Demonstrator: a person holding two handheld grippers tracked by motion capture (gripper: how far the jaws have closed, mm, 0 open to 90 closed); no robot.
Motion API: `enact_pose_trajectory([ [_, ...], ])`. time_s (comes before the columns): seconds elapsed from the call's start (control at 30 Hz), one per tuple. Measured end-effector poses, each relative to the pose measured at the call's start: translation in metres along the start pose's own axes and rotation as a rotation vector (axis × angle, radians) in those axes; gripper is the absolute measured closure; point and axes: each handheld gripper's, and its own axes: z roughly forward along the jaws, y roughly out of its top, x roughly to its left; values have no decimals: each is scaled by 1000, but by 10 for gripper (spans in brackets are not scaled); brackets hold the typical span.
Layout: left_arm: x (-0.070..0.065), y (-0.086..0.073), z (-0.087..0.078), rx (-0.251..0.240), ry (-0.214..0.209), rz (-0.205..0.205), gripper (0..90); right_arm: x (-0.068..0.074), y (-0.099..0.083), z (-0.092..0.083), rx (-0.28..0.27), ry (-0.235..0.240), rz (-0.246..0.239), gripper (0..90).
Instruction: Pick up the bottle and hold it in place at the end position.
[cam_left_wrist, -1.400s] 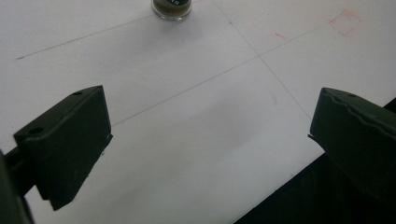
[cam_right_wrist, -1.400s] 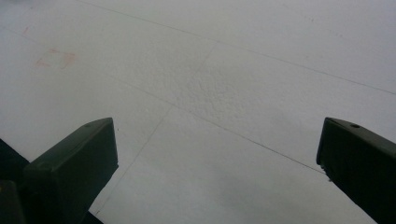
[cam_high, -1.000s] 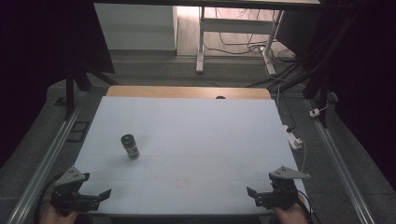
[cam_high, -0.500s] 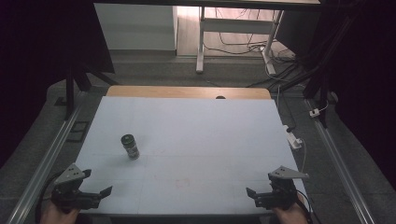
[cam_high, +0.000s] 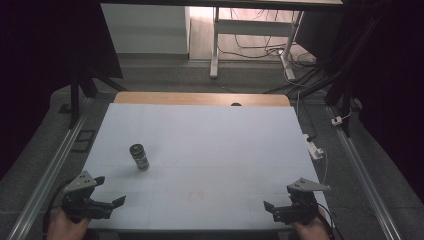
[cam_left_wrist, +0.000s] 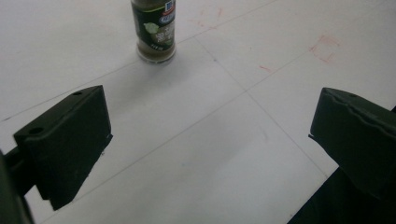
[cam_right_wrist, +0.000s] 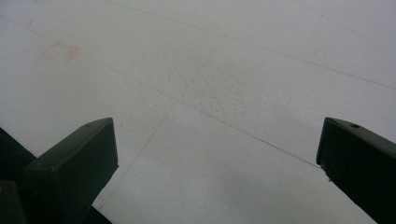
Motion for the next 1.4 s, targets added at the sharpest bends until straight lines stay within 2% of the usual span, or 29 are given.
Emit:
enact_pose_trajectory([
  [0.2,1,4,8,2,14,16,0,0,0,0,0,1,-2,0],
  [0.4,5,8,15,-25,45,23,0,0,0,0,0,3,0,0],
  [0.6,8,12,22,-22,41,13,0,0,0,1,2,3,-1,0],
  [0.77,12,18,30,-8,42,24,0,1,0,1,7,2,-2,0],
  [1.13,23,30,45,0,50,-1,0,1,0,1,12,2,-10,0],
  [1.3,28,36,53,9,59,6,0,1,0,1,14,2,-11,0],
  [1.4,32,39,57,4,44,10,0,1,0,1,15,3,-12,0],
])
